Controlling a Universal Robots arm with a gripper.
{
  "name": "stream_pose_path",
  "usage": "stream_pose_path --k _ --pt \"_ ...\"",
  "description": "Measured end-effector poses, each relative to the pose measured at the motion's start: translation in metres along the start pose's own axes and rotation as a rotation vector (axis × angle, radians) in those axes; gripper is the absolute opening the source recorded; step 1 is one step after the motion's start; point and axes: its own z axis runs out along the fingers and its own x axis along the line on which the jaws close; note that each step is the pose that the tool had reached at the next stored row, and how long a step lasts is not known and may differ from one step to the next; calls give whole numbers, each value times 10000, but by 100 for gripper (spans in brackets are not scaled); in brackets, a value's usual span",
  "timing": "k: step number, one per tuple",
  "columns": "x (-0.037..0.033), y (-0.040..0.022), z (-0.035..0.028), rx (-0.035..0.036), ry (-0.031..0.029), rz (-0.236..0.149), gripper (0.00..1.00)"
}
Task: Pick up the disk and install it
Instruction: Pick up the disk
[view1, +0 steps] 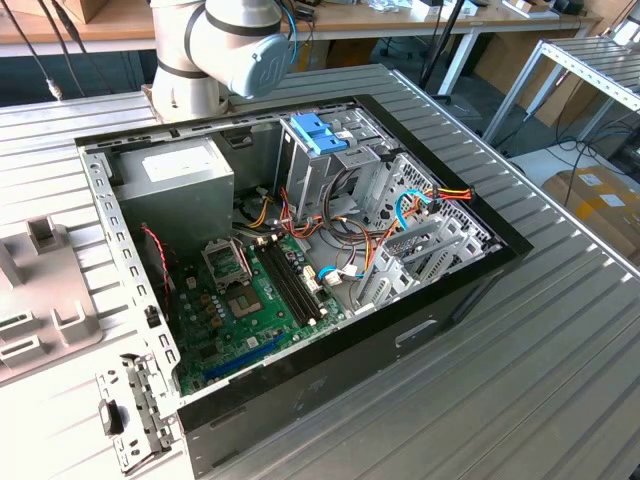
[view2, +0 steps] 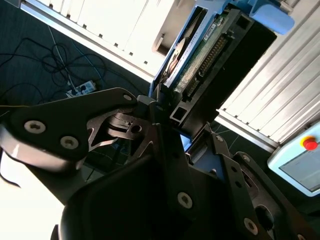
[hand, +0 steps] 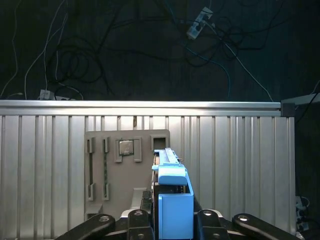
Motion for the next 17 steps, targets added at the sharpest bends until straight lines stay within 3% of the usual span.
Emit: stream_pose_path --k 17 --pt "29 -69 -4 -1 0 0 36"
